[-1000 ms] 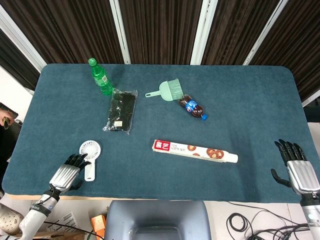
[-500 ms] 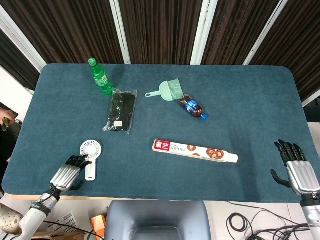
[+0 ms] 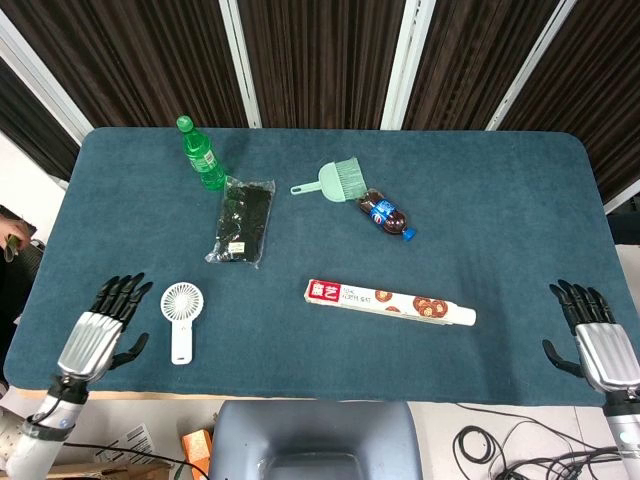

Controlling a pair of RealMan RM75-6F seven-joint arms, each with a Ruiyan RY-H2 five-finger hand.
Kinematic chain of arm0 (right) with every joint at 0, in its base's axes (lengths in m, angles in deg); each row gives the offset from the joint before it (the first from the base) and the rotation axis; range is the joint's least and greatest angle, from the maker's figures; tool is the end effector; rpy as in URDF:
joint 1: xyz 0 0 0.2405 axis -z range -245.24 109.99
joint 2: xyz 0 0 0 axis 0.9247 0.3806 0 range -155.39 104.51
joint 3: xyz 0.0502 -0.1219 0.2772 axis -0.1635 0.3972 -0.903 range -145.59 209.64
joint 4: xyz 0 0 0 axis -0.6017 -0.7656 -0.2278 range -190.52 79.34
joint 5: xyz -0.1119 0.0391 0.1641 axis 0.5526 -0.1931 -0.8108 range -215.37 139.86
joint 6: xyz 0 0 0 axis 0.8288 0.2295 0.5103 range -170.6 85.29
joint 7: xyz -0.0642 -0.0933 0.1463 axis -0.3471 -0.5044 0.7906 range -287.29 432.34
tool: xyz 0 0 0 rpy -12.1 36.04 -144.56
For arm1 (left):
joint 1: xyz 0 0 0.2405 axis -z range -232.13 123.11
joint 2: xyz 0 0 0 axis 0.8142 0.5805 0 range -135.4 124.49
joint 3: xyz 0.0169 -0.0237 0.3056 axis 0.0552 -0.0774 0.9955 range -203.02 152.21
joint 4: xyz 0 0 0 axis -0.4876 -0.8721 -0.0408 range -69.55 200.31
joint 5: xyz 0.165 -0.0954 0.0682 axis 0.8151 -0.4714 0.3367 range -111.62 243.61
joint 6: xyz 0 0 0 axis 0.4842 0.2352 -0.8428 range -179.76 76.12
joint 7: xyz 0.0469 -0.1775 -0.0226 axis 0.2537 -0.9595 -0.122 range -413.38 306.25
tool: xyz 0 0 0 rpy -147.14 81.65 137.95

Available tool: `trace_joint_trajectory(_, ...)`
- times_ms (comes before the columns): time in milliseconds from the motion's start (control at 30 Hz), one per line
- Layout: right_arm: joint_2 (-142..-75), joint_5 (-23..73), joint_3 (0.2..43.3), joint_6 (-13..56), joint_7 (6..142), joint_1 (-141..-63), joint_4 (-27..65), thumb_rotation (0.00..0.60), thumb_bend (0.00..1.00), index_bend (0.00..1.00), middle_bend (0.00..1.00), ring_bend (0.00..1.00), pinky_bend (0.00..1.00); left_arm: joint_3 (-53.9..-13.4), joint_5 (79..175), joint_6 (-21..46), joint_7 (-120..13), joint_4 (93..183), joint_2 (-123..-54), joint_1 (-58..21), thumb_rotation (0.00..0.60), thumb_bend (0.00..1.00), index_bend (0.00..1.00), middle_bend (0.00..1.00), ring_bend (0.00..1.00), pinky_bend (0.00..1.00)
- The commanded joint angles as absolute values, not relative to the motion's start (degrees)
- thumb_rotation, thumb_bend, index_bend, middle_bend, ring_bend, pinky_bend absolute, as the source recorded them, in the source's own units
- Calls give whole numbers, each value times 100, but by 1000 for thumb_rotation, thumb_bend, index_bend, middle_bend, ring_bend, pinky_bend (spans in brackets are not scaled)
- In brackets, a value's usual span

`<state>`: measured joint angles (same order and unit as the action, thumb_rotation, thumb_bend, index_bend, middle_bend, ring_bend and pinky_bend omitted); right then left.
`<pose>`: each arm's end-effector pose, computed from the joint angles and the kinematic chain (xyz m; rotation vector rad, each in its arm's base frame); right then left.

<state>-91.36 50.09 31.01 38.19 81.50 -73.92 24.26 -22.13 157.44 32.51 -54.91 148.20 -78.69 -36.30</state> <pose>-0.3921 -0.2309 0.1808 1.4661 -0.9317 0.8420 -0.3095 0.2821 0.1157 -1.6698 -0.7952 -1.0536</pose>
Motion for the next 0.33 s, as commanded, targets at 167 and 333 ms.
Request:
trace_joint_trajectory(167, -9120, 5086, 3138, 3885, 8098, -7364, 2469, 600, 309, 0, 35, 0, 0, -2057, 15656, 2878, -4400, 15732, -7504, -4229, 600, 247, 0, 0, 0, 70)
trace_joint_trajectory(333, -9089, 5112, 3150, 3947, 8130, -7329, 2488, 600, 309, 0, 35, 0, 0, -2110, 15596, 2809, -4452, 15714, -7493, -4233, 600, 246, 0, 0, 0, 70)
